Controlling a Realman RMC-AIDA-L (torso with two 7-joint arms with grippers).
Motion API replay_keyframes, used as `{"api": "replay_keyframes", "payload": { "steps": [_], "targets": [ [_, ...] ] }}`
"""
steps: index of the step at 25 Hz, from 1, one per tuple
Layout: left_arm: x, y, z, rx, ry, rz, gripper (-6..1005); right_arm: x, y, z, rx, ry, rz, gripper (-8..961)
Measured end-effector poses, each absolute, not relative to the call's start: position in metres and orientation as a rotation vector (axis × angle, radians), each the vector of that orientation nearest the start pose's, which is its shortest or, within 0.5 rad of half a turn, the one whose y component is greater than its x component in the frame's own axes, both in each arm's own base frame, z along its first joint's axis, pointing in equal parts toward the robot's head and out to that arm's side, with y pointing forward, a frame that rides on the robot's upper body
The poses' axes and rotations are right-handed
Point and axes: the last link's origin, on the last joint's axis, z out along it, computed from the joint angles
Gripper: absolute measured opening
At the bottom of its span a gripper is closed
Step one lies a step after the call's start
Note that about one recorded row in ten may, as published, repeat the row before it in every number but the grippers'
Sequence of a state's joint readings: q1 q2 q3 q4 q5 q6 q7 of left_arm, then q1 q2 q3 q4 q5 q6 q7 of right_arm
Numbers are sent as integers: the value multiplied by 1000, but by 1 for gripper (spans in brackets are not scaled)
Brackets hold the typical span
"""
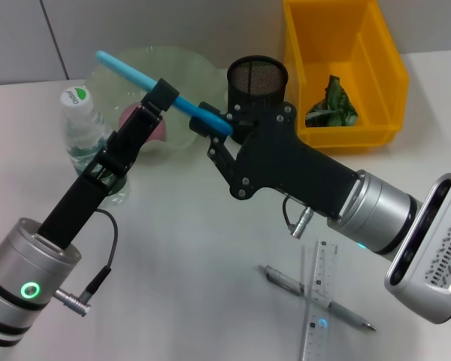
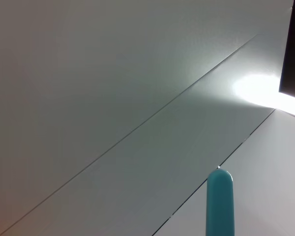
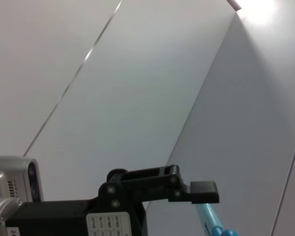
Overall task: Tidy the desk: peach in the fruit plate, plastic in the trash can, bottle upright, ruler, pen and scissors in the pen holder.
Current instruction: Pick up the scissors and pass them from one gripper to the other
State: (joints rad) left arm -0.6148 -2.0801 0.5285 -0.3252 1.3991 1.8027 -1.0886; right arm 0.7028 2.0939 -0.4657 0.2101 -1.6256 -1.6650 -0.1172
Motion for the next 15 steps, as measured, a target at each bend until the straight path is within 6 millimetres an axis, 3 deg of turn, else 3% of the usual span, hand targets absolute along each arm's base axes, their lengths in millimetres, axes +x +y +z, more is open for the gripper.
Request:
{"api": "replay_keyframes", "payload": {
  "steps": [4,15],
  "targets": [
    [-210,272,-56,-1957,-1161,-1905,708,186,297,-75,-2086,-364,1132,89],
    [-211,273,-54,-2012,-1109,-1885,849,187,293,-73,-2085,-304,1177,93]
  ]
}}
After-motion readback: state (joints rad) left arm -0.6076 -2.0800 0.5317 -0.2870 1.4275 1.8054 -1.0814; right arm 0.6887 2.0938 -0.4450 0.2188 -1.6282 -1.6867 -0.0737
